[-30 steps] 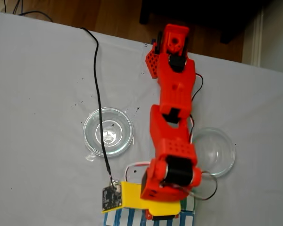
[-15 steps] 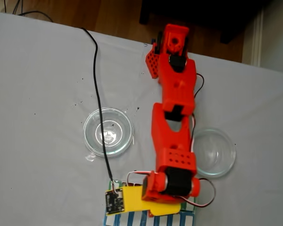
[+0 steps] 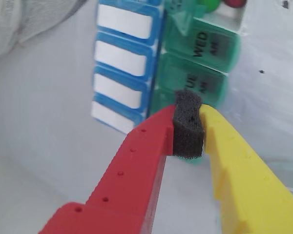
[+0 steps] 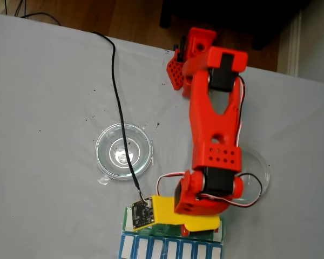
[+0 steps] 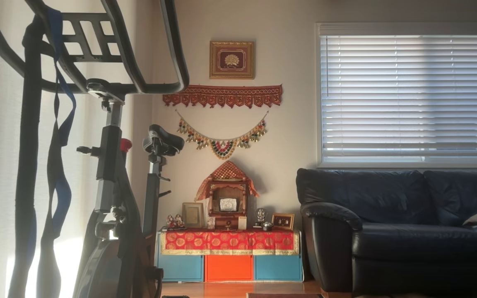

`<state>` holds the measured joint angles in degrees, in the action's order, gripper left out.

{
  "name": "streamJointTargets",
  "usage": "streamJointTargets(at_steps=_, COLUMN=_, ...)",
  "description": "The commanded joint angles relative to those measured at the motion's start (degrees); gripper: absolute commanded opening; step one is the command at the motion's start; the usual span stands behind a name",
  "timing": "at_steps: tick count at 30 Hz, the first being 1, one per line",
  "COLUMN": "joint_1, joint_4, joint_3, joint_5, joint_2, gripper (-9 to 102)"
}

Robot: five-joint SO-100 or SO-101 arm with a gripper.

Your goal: Sort medicines into box.

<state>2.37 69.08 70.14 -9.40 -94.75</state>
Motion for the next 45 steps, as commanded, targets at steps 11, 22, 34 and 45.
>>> streamJointTargets(at_steps=11, joint_1=-6.0, joint_4=-17.8, joint_3=6.0, joint_5=-5.1, joint_2=-5.3, gripper=1)
streamJointTargets(at_steps=22, joint_1=-3.8, joint_4=-24.6, joint_3=23.4, joint_5=-8.4, joint_2=-13.4, gripper=1)
streamJointTargets(at_steps=34, joint_1=-3.9, joint_4=-27.3, joint_3=24.3, joint_5=-10.1, joint_2=-10.4, gripper=1)
streamJointTargets(at_steps=45, joint_1=-3.7, joint_4=-29.4, joint_3=26.2, joint_5=-12.2, joint_2=-9.1, gripper=1)
